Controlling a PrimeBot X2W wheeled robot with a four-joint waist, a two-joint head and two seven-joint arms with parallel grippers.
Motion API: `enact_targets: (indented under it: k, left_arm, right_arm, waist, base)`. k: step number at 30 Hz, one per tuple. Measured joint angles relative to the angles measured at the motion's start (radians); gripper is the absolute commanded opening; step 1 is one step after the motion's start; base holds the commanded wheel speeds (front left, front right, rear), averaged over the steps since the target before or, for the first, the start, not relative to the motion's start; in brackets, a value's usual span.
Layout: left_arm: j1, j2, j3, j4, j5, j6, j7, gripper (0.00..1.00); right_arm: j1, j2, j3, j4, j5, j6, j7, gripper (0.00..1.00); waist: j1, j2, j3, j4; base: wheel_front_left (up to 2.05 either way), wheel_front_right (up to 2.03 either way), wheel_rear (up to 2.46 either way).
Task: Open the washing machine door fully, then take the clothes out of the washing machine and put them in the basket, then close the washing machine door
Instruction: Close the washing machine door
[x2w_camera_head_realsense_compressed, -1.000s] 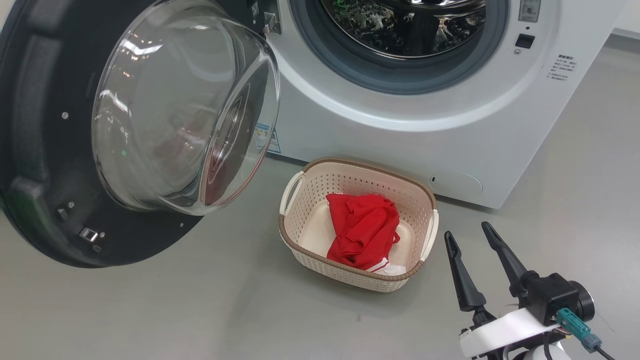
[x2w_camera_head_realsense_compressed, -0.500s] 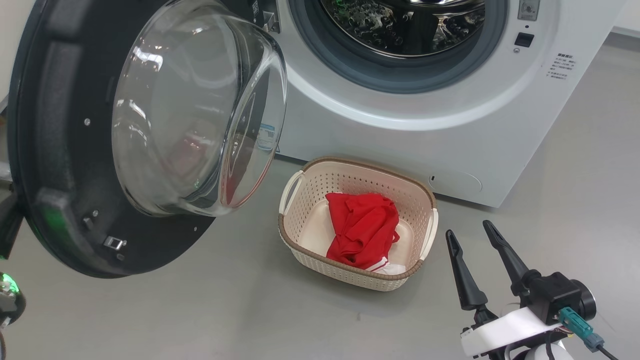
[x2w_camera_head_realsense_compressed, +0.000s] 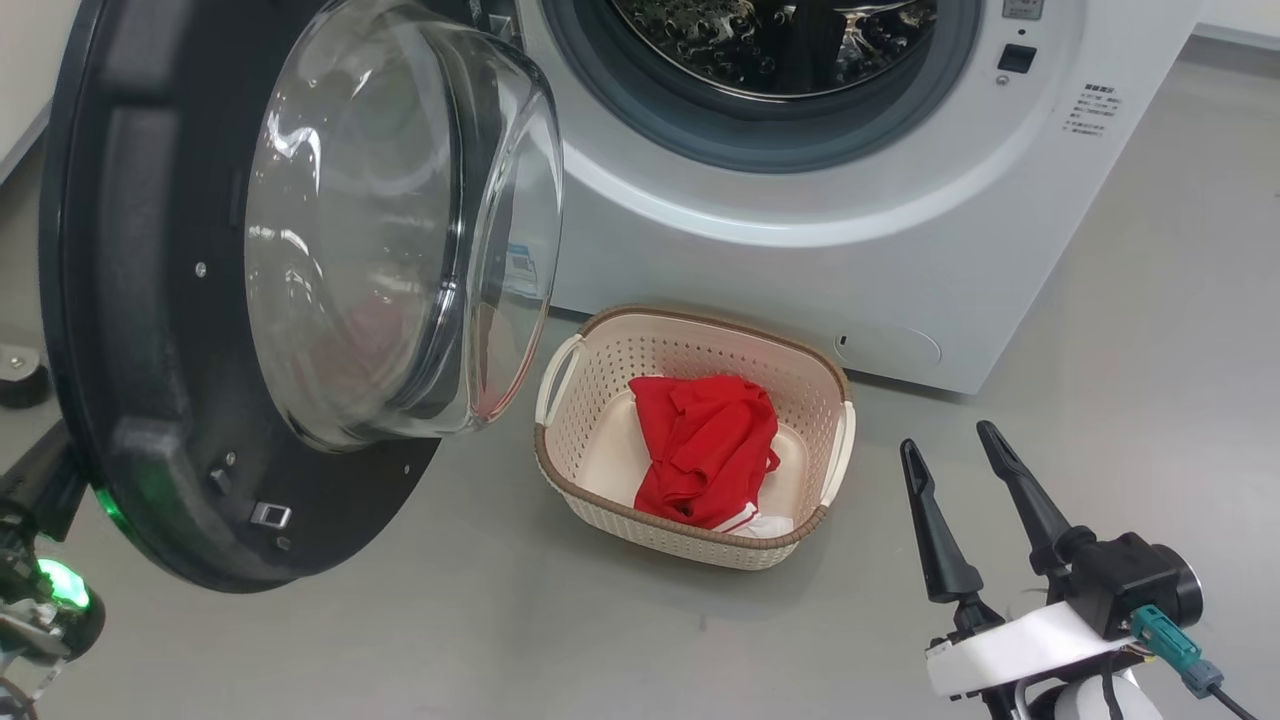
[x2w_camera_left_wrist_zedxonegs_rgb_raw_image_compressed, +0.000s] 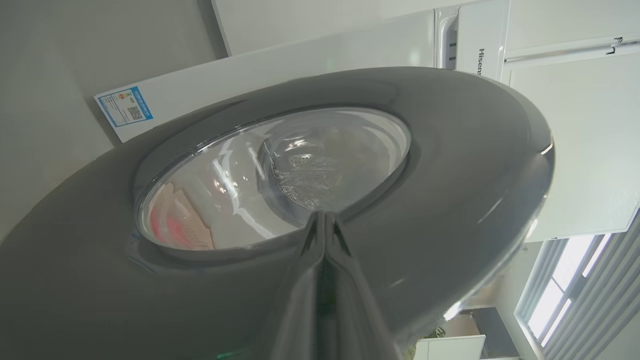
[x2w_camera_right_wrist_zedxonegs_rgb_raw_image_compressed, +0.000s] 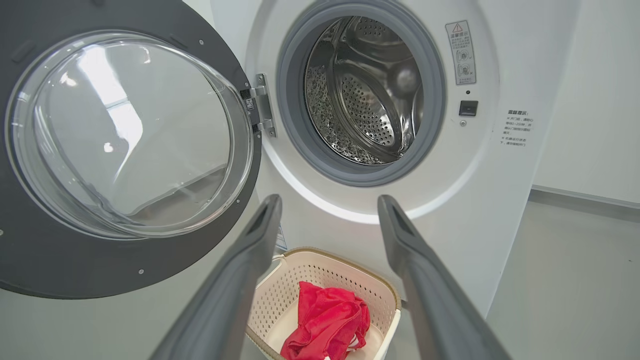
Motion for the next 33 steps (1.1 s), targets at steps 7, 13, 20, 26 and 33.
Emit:
enact_targets:
  k: [7,13,20,26,33]
  left_arm:
    - [0.044,-0.035,0.012,-0.077,-0.018,-0.007,0.032,0.0]
    - [0.083,-0.064,-0.007,-0.144,-0.019,-0.008,0.057,0.0]
    - [0.107,-0.099,-0.049,-0.236,-0.017,-0.008,0.093,0.0]
    - [0.116,-0.126,-0.079,-0.29,-0.007,-0.008,0.109,0.0]
    - [0.117,-0.146,-0.106,-0.323,0.012,-0.008,0.119,0.0]
  right_arm:
    - [-0.02,0.004,-0.011,-0.012,0.0,-0.002,0.0,1.0]
    - [-0.027,0.006,-0.014,-0.019,0.0,-0.002,0.0,1.0]
    - [-0.053,0.008,-0.017,-0.03,0.001,-0.008,0.0,1.0]
    - [-0.07,0.009,-0.018,-0.035,0.003,-0.008,0.0,1.0]
    - [-0.101,0.011,-0.017,-0.037,0.01,-0.008,0.0,1.0]
  waist:
    - [0.0,0.0,0.018,-0.035]
    - [0.0,0.0,0.035,-0.068]
    - [0.0,0.0,0.062,-0.109]
    - [0.0,0.0,0.087,-0.151]
    - [0.0,0.0,0.113,-0.211]
  base:
    - [0.0,0.0,0.0]
    - [0.0,0.0,0.0]
    - [0.0,0.0,0.0]
    - [0.0,0.0,0.0]
    - [0.0,0.0,0.0]
